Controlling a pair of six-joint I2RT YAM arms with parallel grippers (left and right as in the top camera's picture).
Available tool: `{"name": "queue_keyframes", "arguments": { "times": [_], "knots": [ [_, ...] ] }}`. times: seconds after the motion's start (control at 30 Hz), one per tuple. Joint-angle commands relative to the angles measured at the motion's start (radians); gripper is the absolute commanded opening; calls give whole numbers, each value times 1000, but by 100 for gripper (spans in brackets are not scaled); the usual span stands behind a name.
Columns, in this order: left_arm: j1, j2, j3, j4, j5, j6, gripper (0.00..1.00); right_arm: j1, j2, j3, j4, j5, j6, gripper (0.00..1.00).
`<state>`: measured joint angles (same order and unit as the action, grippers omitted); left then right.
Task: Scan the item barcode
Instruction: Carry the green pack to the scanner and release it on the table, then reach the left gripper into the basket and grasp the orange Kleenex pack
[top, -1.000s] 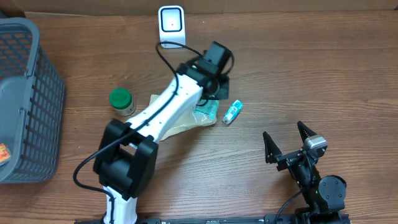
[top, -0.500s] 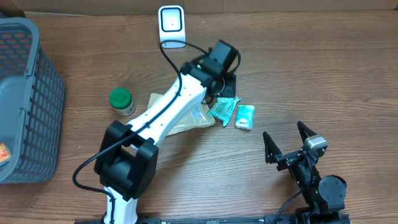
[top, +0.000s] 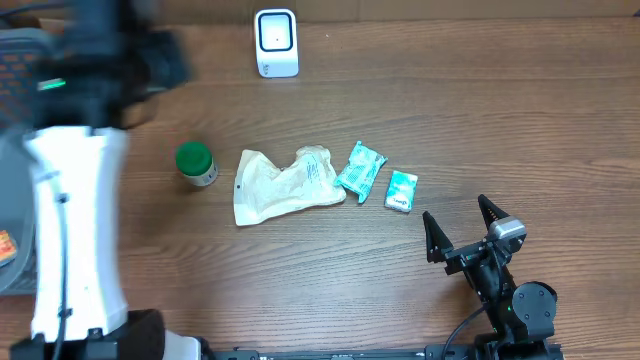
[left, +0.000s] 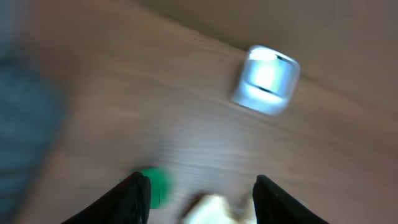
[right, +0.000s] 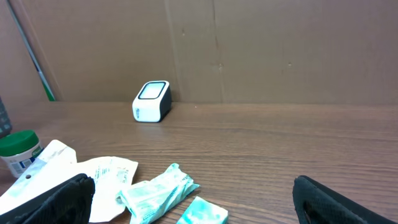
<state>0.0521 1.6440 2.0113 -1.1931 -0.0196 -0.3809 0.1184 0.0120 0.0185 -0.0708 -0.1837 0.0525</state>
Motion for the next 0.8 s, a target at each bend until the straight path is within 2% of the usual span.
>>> {"name": "queue_keyframes", "arguments": {
  "times": [0.0,0.1,0.17,0.27,0.33,0.57,0.7,0.77],
  "knots": [
    [186,11,-1,-34,-14,38,54,-2,-9,-11,6,-4,3,100],
    [358,37,-31,-21,-14,44,52,-2,-9,-11,6,-4,3,100],
    [424,53,-66,21,-19,44,44,-2,-9,-11,6,-4,3,100],
    [511,86,-156,108,-64,45,44,-2,-9,-11,6,-4,3,100],
    [566,115,-219,148,-127,46,45,-2,-9,-11,6,-3,3,100],
    [687,179,-329,194,-147,108,53,-2,-9,-11,6,-4,3,100],
    [742,202,-388,251,-153,227,53,-2,-9,-11,6,-4,3,100],
    [776,204,-434,314,-172,295,58,-2,-9,-11,6,-4,3,100]
  ]
}}
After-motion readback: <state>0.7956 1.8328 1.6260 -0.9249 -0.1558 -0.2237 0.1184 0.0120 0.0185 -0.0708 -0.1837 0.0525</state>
